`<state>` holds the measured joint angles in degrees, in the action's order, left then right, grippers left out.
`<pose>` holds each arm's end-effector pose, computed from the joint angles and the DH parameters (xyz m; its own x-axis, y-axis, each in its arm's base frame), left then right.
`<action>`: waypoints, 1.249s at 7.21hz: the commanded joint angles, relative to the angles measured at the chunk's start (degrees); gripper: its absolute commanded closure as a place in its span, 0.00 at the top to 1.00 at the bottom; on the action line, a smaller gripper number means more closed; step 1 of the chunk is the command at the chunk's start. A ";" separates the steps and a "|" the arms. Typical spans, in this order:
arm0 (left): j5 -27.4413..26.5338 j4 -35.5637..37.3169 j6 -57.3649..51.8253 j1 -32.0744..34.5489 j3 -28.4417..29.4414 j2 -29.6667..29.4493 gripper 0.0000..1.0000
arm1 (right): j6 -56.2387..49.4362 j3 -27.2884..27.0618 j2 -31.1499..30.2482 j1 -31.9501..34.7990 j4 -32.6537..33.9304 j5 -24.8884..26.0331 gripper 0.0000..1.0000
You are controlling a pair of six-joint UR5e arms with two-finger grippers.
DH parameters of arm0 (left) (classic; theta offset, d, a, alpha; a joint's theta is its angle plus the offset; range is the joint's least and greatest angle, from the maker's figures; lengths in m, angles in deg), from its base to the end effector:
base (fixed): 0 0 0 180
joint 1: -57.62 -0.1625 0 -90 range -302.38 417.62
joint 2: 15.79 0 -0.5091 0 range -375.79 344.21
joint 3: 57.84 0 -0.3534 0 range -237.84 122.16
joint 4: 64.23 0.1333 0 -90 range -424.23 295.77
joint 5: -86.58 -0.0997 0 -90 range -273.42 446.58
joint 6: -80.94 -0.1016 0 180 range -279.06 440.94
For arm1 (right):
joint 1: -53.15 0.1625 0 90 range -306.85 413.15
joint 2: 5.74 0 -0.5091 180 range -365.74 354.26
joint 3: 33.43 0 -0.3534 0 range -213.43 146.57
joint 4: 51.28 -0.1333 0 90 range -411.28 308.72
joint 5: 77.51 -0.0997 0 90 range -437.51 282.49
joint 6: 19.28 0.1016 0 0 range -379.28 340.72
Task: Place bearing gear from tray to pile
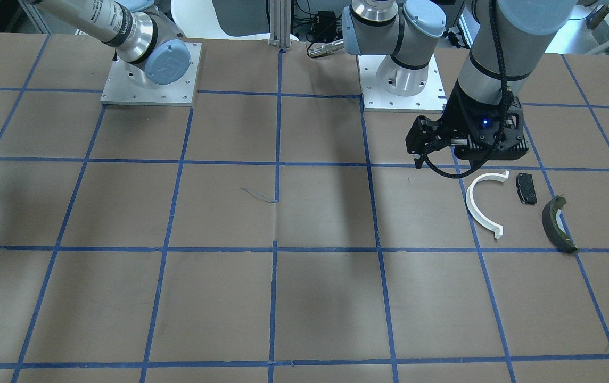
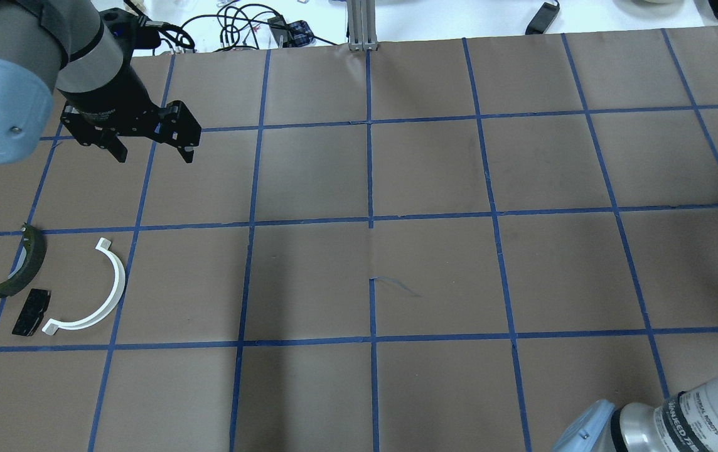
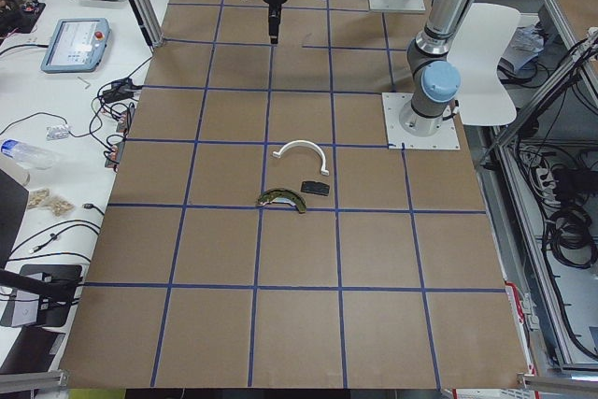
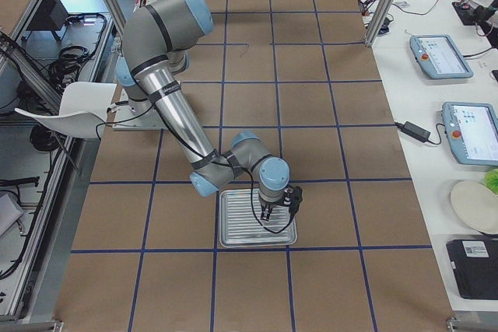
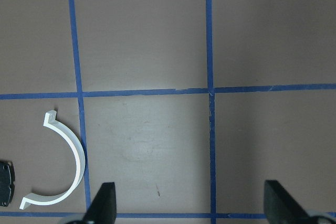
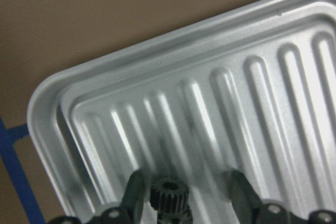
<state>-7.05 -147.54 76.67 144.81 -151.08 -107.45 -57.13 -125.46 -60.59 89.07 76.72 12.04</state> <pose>-0.1037 -0.4753 0.5430 -0.9976 0.0236 -0.0654 0.0253 0.9993 -0.0264 -0.4686 -0.5051 0.2650 -0.9602 0.2795 0.0026 0.2794 0.9600 -0.0161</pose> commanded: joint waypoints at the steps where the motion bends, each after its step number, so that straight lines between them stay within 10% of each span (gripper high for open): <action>1: 0.02 -0.01 -0.04 0.00 -0.10 0.69 1.00 | 0.41 0.00 0.01 0.29 -0.04 0.01 0.49; 9: 0.29 -0.01 -0.57 0.00 -0.01 0.78 1.00 | 0.33 0.44 -1.13 0.47 -0.56 0.01 0.26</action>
<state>-6.83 -147.56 76.08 144.81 -151.22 -106.49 -56.74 -125.31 -61.52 89.54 76.22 12.02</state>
